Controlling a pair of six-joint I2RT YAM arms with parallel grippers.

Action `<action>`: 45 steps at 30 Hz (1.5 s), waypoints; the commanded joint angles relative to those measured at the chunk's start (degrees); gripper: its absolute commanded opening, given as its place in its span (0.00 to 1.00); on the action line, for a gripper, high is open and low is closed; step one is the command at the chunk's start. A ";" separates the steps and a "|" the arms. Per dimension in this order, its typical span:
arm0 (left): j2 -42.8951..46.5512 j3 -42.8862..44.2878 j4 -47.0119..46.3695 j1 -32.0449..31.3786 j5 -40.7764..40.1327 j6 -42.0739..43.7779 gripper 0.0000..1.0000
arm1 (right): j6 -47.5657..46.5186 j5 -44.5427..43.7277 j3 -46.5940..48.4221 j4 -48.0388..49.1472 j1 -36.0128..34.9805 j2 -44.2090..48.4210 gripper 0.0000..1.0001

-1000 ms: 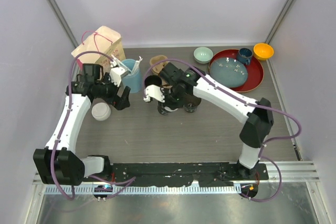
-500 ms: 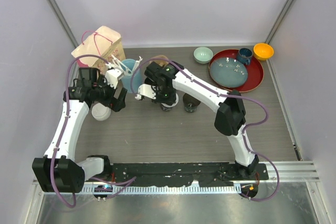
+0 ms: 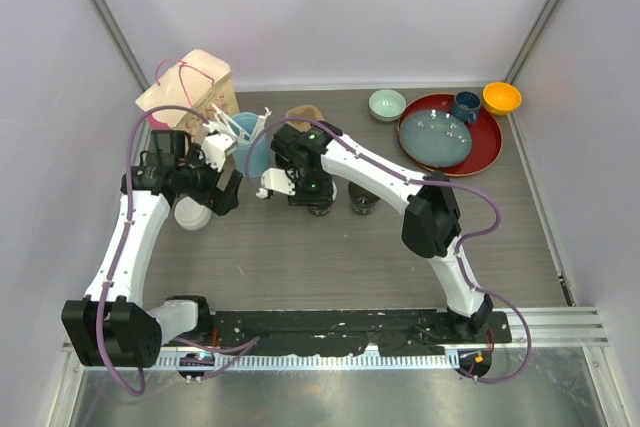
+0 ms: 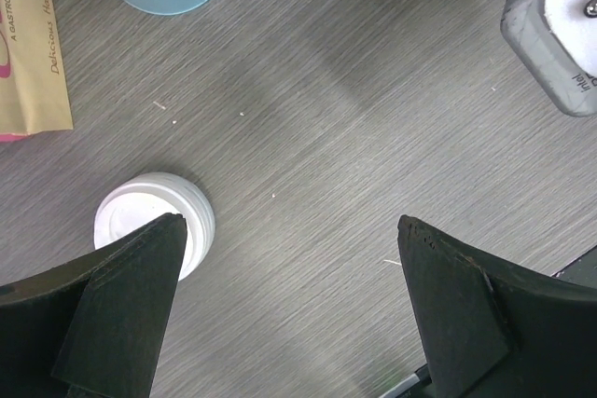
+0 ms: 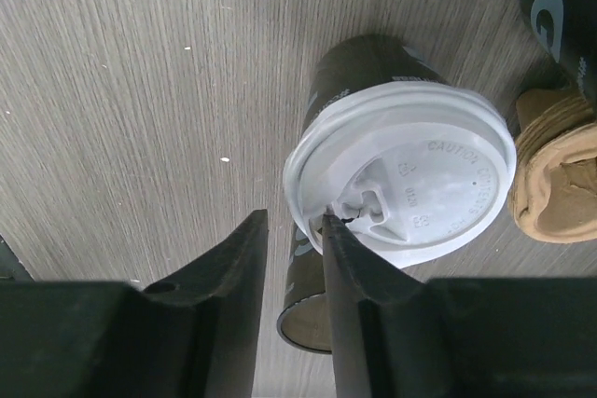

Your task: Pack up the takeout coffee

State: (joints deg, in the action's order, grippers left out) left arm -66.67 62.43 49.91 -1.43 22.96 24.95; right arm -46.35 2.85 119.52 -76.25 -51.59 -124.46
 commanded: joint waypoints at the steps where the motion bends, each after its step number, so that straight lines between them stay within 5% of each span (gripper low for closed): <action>1: 0.67 -0.29 0.28 0.38 2.18 2.03 1.00 | -0.41 -0.48 2.82 -2.42 -0.35 0.98 0.37; 10: 0.76 0.49 2.64 0.38 2.26 2.82 1.00 | 1.52 -0.40 -0.52 3.21 -0.52 6.94 0.47; 14: 1.28 1.64 6.07 0.38 1.48 3.53 0.98 | 5.91 1.27 -5.16 12.75 -0.61 14.14 0.53; 23: -0.03 -3.80 4.42 0.29 -14.50 3.18 0.55 | 21.62 2.17 -38.52 48.43 -0.44 42.69 0.62; 27: -5.81 -5.22 0.20 0.20 -19.79 1.86 0.44 | 27.44 -2.04 -47.44 54.27 0.61 49.05 0.63; 35: -11.72 -5.48 -7.46 0.20 -27.97 -0.17 0.40 | 32.28 -1.38 -55.01 57.18 6.58 51.52 0.63; 45: -7.86 -7.85 -0.25 8.11 -13.64 28.11 0.49 | 30.44 2.42 -59.67 57.53 9.40 54.32 0.63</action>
State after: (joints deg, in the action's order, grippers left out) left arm -77.56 55.77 47.55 3.68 4.01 38.20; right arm -15.70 3.14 61.19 -21.82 -42.87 -73.19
